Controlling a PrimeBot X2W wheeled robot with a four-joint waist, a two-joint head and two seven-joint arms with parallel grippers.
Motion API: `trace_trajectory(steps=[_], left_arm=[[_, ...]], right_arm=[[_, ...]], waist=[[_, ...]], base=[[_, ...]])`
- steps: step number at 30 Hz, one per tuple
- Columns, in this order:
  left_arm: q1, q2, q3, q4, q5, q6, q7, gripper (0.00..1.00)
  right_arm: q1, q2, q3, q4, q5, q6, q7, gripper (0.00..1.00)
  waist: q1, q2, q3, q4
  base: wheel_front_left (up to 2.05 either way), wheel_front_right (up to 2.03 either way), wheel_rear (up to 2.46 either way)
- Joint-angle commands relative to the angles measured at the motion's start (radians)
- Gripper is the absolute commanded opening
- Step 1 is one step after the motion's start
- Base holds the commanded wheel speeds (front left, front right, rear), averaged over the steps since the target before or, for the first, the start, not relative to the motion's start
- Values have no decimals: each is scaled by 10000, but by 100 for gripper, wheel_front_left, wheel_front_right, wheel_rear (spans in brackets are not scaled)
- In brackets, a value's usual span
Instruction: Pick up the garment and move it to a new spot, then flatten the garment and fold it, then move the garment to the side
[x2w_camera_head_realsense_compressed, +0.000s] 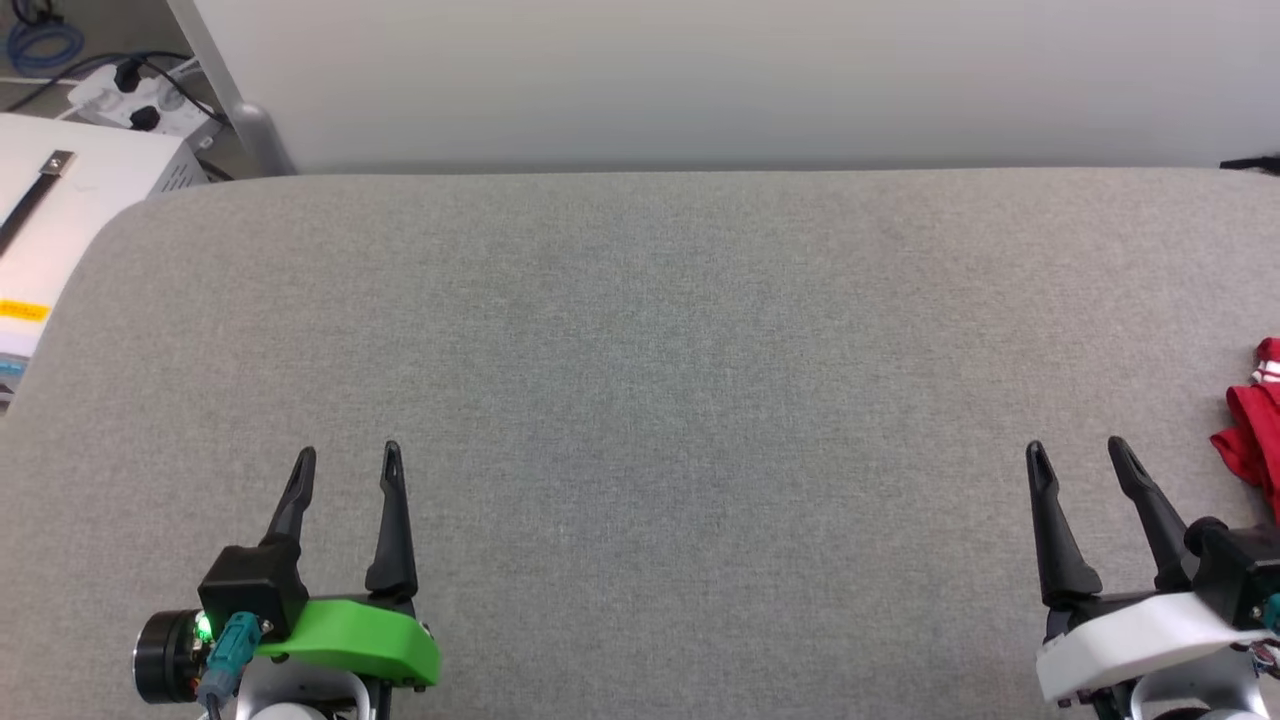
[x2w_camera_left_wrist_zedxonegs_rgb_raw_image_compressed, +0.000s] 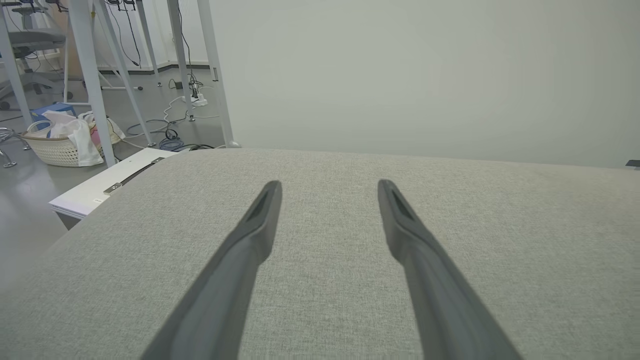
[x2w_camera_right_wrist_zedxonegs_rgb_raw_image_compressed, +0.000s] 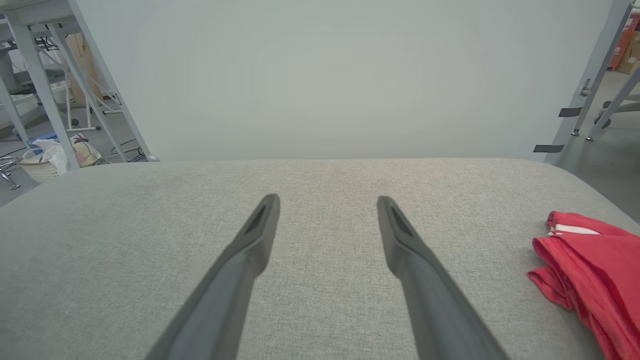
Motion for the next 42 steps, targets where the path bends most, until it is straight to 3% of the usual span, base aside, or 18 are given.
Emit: trace_trajectory(steps=[1,8,32,33,42], left_arm=[[184,71,-44,22,-78,-25,21,100],[512,152,-236,-11,-64,-40,175,100],[577,195,-512,161,-152,-79,177,100],[554,124,-524,171,-79,-51,217,0],[526,-19,-377,178,115,-156,331,0]], right_arm=[[257,39,56,-213,-66,-78,109,100],[861,117,194,-903,-160,-78,500,100],[1105,167,106,-1040,-187,-78,753,100],[996,153,102,-966,-175,2,767,0],[896,154,121,-826,-259,9,754,0]], waist=[[1,0,-370,13],[1,0,-596,-150],[1,0,-781,-36],[1,0,-782,-34],[1,0,-789,-38]], base=[[0,0,0],[0,0,0],[0,0,0],[0,0,0],[0,0,0]])
